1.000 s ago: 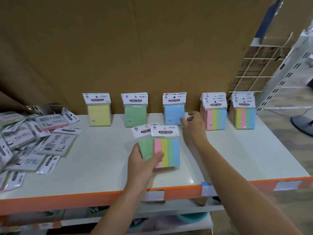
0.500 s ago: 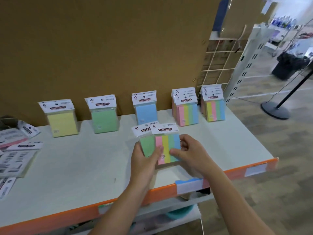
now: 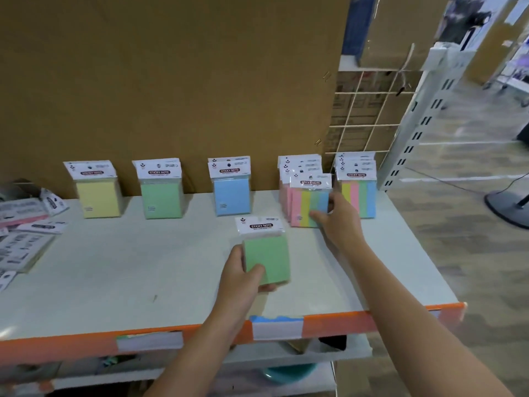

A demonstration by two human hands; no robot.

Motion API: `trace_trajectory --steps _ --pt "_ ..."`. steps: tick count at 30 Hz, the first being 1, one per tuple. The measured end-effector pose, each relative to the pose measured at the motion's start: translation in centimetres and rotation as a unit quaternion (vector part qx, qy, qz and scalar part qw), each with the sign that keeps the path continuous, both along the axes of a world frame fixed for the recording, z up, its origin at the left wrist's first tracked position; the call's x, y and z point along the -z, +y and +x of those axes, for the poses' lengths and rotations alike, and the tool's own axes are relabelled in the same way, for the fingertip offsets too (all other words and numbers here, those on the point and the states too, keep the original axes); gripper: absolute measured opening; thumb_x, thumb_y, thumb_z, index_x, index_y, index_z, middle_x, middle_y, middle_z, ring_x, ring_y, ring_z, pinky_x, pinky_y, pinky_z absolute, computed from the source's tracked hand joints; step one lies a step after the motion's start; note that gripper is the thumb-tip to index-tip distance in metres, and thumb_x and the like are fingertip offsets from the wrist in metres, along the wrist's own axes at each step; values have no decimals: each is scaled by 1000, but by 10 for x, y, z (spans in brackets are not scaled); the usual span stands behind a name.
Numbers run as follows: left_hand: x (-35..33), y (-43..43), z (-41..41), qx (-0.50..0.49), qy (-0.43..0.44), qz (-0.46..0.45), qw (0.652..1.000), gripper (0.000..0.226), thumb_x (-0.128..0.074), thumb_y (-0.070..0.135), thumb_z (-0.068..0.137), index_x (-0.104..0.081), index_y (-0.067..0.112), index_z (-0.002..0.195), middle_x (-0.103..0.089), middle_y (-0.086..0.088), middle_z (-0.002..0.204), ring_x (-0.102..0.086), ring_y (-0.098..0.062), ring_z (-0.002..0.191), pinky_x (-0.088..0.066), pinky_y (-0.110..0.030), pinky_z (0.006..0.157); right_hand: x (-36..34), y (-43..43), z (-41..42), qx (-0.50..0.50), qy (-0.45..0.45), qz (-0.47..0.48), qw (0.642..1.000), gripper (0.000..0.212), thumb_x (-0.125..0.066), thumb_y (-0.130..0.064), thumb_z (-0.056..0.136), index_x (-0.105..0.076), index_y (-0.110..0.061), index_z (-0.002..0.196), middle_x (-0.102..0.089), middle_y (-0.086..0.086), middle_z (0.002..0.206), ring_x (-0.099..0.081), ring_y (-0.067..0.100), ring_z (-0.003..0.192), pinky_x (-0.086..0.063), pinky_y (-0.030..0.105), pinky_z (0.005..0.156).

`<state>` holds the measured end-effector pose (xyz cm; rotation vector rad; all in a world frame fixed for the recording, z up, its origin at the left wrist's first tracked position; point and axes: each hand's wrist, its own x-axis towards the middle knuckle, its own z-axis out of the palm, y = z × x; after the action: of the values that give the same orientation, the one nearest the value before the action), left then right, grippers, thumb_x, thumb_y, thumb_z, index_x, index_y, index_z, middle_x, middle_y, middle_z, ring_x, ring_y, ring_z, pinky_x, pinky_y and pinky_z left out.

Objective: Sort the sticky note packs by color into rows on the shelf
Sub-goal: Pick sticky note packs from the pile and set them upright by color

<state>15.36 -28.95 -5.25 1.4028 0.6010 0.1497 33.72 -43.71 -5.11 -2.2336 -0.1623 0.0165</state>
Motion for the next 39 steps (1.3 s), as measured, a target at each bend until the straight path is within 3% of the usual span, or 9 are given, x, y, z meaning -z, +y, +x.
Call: trace_trajectory --steps 3,7,10,13,18,24,28,32,39 --pt "1 1 -5 -15 -9 -2 1000 40 -49 -13 85 -58 20 105 -68 -3 111 -71 -17 94 -59 -30 63 3 8 -3 13 -24 2 1000 36 -77 -26 83 -50 -22 108 -56 -12 87 -56 16 86 -38 27 71" --pt "0 6 -13 -28 -30 -12 999 36 -55 -12 87 -61 18 105 -71 -1 107 -74 -16 85 -60 -30 63 5 8 -24 46 -38 -1 998 48 -67 -28 92 -47 -8 131 -54 7 122 -54 23 110 -42 35 88" --pt "-2 16 -23 -32 -54 -34 997 32 -57 -8 91 -64 18 108 -74 2 104 -76 -24 81 -60 -30 63 -2 11 -57 45 14 53 997 25 -58 -28 98 -59 -11 115 -64 5 105 -62 20 92 -42 27 75" --pt "-5 32 -35 -37 -67 -24 997 31 -59 -3 93 -63 23 110 -75 4 105 -75 -24 87 -61 -30 64 -11 30 -104 -84 149 178 969 20 -54 -24 100 -66 -12 91 -68 4 79 -53 11 53 -43 22 49" --pt "-10 75 -60 -49 -80 8 996 42 -59 6 96 -51 42 119 -75 12 101 -75 -16 88 -60 -26 63 -24 87 -152 -255 163 156 940 12 -66 -11 92 -64 -22 87 -58 -16 63 -46 -1 55 -40 11 54" --pt "1 162 -105 -72 -33 166 983 20 -52 14 100 -66 28 100 -74 10 82 -69 -7 69 -53 -22 59 -23 187 -139 -181 64 83 978 21 -68 -17 91 -54 -24 77 -56 -7 71 -47 3 59 -37 10 51" --pt "2 209 -127 -49 0 220 974 20 -57 15 96 -68 27 85 -72 14 78 -68 0 73 -51 -19 66 -14 252 -115 -163 30 32 986 8 -64 -18 94 -60 -12 96 -63 2 92 -57 16 82 -39 16 59" --pt "3 226 -135 -7 5 237 971 20 -59 16 95 -66 28 80 -68 13 75 -64 -5 73 -49 -17 62 -3 284 -101 -112 -5 -36 993 22 -62 -21 95 -59 -6 111 -66 9 111 -53 16 89 -35 22 68" --pt "5 229 -132 27 -2 256 966 19 -59 18 92 -64 27 75 -64 15 72 -59 -5 69 -47 -19 60 5 294 -110 -30 -30 -50 998 17 -62 -19 94 -46 -15 92 -58 3 93 -52 16 81 -36 25 64"
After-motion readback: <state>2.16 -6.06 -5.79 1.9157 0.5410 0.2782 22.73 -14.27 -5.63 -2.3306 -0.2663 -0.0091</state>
